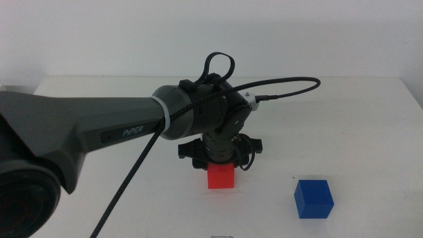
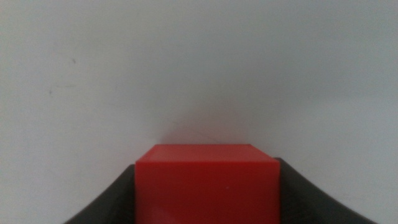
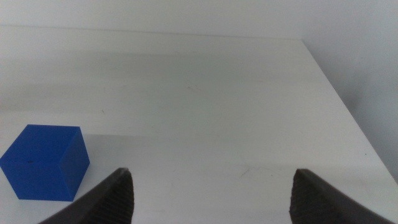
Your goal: Stack red cubes first, then green, then blue cubes in a specific spot.
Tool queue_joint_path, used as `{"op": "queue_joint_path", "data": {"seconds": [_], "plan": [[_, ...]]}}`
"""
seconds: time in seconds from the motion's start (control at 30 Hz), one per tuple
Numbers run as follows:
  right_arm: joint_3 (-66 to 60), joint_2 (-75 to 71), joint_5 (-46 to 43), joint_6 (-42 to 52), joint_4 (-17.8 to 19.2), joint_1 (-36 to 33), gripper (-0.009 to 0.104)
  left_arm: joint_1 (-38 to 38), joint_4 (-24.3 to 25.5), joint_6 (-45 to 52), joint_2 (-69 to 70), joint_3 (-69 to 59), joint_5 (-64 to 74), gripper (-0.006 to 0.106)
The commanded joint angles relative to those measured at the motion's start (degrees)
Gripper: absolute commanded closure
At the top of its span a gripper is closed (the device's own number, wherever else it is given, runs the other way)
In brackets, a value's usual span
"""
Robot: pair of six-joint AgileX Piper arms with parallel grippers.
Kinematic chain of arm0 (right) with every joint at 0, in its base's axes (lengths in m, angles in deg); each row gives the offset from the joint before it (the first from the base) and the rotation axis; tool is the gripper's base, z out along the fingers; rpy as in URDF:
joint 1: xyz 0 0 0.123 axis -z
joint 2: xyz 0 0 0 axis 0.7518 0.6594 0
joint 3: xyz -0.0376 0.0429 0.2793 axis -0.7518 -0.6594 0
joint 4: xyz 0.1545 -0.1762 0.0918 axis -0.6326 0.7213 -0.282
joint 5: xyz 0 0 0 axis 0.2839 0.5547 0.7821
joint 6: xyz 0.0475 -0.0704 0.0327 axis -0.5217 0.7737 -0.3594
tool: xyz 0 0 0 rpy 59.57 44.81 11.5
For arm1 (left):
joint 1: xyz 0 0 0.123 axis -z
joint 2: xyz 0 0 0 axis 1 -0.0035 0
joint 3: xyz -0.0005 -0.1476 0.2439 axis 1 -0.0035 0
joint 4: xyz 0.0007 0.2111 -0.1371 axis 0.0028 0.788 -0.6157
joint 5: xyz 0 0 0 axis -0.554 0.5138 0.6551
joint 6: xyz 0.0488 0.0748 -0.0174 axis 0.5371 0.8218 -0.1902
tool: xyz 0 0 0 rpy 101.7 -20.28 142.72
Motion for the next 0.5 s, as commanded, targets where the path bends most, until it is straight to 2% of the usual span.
{"op": "queue_joint_path", "data": {"seconds": [0.0, 0.03, 0.17, 0.47], "plan": [[1.0, -1.3, -4.2, 0.3, 0.7, 0.3, 0.031, 0.3, 0.4, -0.4, 3.3, 1.4, -0.6, 0.054], [1.0, -1.3, -4.2, 0.3, 0.7, 0.3, 0.031, 0.3, 0.4, -0.4, 3.3, 1.4, -0.6, 0.032], [1.0, -1.3, -4.2, 0.3, 0.7, 0.3, 0.031, 0.3, 0.5, -0.3, 3.3, 1.4, -0.6, 0.022], [1.0, -1.3, -4.2, 0.3, 0.7, 0.3, 0.031, 0.0, 1.1, 1.4, 8.5, 1.5, 2.6, 0.009]]}}
